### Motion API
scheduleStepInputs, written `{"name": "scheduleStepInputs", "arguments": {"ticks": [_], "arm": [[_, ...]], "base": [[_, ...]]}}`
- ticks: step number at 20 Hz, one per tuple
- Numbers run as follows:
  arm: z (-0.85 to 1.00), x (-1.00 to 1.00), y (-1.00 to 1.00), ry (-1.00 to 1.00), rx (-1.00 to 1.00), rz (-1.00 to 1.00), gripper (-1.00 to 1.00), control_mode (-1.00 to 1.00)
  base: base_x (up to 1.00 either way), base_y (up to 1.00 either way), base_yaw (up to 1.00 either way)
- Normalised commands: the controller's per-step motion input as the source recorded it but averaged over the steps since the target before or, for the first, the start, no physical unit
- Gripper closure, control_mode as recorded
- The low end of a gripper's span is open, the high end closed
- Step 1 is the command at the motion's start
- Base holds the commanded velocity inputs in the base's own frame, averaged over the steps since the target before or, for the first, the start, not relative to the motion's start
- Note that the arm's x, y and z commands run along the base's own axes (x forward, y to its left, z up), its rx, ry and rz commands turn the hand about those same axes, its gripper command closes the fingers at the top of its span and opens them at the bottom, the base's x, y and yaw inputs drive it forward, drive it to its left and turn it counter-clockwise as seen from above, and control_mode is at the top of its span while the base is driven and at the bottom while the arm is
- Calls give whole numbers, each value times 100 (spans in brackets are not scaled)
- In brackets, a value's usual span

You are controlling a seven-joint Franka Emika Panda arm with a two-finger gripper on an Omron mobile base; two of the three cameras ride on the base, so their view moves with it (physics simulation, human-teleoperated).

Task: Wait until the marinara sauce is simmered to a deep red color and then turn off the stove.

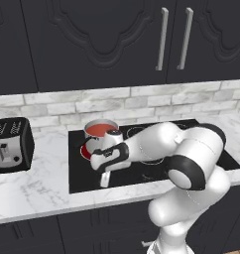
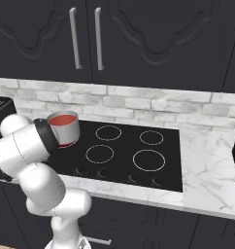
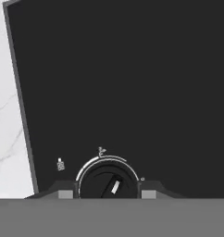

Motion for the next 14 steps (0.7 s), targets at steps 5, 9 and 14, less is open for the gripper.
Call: {"name": "scheduleStepInputs", "arguments": {"ticks": [5, 9, 14], "arm": [[-40, -19, -34, 3, 6, -62, 100, -100], [-44, -20, -40, 6, 6, -65, 100, -100], [-47, -21, -44, 6, 7, -69, 100, -100]], "base": [[0, 0, 0], [0, 0, 0], [0, 0, 0]]}}
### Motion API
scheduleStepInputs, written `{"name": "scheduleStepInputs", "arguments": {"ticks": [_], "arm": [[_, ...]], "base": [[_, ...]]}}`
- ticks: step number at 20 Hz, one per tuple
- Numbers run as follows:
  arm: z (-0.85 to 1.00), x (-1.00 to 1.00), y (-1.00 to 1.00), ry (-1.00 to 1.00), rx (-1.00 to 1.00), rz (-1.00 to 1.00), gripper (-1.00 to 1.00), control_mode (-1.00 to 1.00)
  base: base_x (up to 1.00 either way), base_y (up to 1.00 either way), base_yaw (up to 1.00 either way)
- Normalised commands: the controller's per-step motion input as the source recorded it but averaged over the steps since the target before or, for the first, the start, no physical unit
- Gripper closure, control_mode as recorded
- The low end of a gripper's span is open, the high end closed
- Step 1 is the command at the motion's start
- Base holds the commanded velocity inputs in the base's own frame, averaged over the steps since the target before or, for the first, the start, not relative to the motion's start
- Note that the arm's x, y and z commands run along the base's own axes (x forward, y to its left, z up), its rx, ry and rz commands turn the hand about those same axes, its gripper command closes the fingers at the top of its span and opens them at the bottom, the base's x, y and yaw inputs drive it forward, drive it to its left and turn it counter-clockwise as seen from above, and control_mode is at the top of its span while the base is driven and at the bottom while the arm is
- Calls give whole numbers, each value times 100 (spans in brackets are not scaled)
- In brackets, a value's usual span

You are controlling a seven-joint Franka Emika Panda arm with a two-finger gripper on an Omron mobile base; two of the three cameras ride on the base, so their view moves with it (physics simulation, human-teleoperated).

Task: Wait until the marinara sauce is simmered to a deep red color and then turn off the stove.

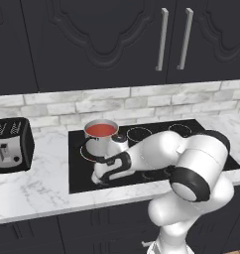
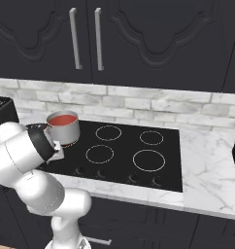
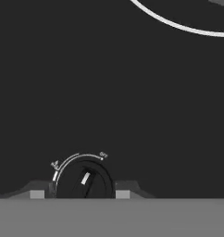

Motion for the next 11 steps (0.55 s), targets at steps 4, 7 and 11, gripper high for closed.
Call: {"name": "scheduleStepInputs", "arguments": {"ticks": [4, 7, 11], "arm": [[-52, -19, -44, 7, 6, -71, 100, -100], [-55, -19, -45, 8, 6, -71, 100, -100], [-41, -17, -38, 4, 7, -69, 100, -100]], "base": [[0, 0, 0], [0, 0, 0], [0, 0, 0]]}}
